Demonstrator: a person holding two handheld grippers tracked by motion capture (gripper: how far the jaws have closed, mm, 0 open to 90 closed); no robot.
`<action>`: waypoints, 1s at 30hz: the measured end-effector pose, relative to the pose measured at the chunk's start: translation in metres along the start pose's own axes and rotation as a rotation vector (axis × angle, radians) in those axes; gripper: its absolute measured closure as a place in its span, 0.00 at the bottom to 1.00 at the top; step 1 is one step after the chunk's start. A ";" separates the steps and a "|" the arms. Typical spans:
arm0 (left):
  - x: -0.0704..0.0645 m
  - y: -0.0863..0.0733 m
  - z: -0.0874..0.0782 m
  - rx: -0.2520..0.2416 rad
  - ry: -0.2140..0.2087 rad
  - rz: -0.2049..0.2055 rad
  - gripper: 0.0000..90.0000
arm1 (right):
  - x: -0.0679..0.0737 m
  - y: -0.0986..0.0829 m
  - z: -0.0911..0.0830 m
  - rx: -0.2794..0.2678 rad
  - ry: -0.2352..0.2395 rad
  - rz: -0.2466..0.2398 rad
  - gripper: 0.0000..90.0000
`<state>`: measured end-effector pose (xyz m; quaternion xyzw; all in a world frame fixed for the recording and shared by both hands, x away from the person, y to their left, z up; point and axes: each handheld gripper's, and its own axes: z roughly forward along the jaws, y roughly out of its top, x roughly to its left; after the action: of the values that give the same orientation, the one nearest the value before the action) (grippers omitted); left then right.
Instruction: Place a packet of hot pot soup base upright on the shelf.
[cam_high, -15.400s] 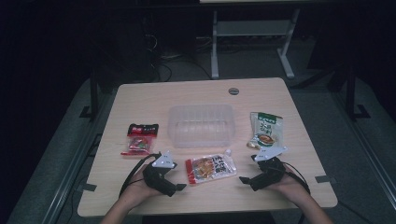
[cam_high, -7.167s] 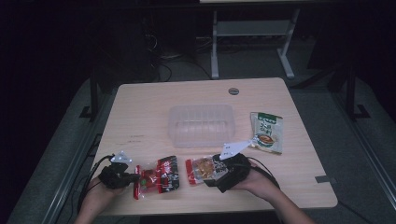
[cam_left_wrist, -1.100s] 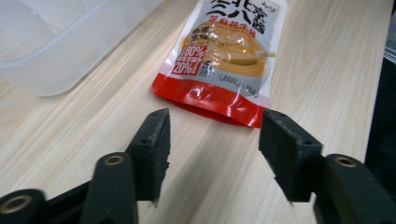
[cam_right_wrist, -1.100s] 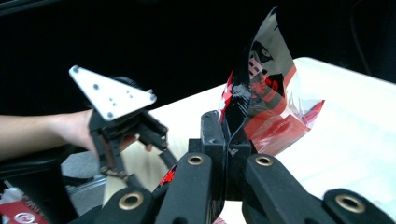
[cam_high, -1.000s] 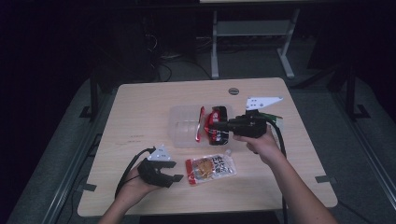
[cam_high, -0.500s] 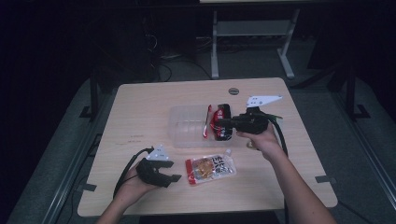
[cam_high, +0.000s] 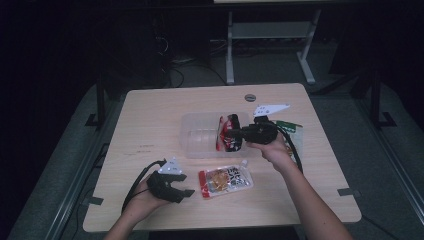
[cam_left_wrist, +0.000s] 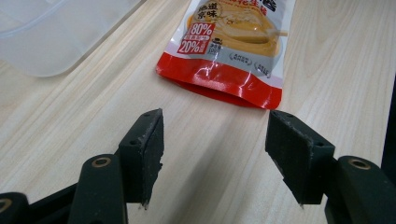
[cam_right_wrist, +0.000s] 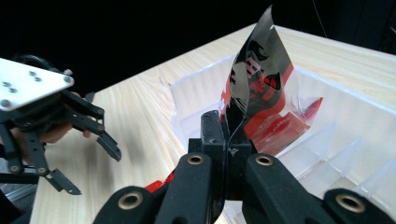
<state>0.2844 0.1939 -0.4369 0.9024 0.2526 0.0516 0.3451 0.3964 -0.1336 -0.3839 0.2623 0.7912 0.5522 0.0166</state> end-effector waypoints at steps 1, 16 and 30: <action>0.000 0.000 0.000 -0.001 0.000 -0.002 0.41 | 0.000 -0.001 0.002 0.004 -0.007 0.000 1.00; 0.000 -0.001 0.001 0.006 -0.004 0.003 0.41 | -0.007 -0.004 0.022 0.045 -0.037 0.000 1.00; -0.001 -0.002 0.003 0.006 -0.011 -0.022 0.41 | -0.005 -0.004 0.025 0.058 -0.062 -0.003 0.82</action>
<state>0.2837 0.1928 -0.4409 0.9010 0.2607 0.0421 0.3443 0.4076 -0.1148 -0.3985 0.2786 0.8062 0.5208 0.0344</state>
